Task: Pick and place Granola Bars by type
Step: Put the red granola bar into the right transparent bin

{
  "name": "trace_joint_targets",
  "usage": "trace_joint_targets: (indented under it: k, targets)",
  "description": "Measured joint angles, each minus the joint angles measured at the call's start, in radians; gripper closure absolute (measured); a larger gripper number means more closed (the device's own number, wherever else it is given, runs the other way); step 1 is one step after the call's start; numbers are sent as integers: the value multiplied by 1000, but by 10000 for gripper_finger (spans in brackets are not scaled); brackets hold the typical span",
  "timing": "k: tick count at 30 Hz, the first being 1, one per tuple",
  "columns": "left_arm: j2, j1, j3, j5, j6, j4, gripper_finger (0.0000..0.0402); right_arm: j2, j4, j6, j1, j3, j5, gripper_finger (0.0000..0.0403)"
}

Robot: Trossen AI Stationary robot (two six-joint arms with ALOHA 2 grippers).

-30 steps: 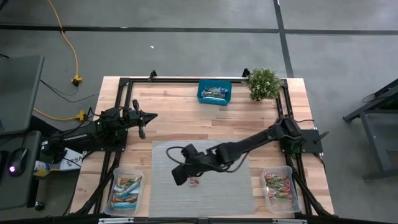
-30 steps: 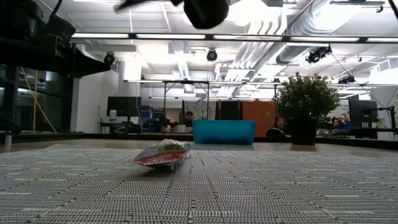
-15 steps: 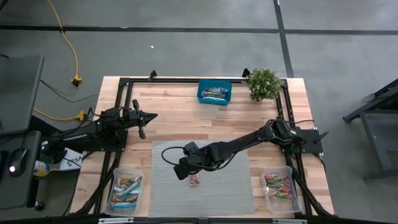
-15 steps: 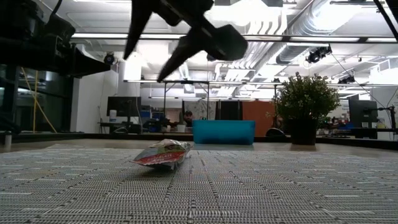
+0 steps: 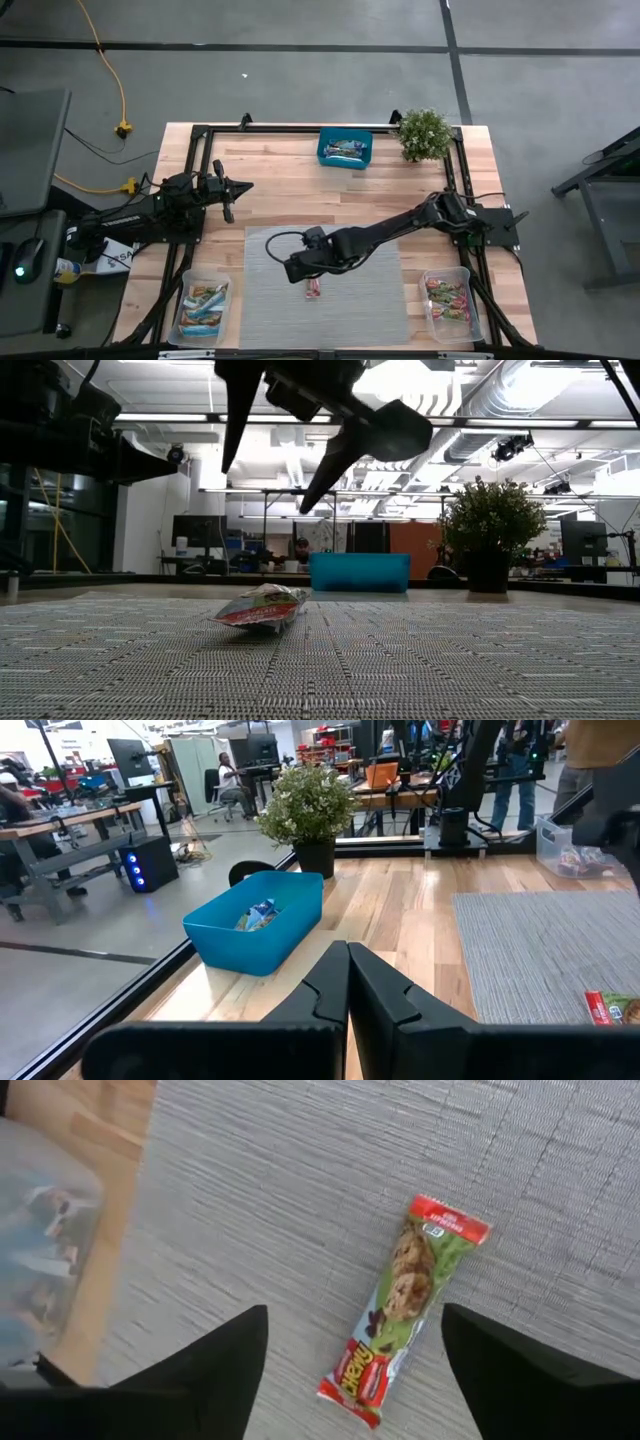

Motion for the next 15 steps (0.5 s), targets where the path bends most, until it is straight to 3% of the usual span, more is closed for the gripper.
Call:
trace_joint_targets:
  k: [15]
  targets:
    - [0,0,0,0,0,0,401,109,23,65,-29,0,-200,116]
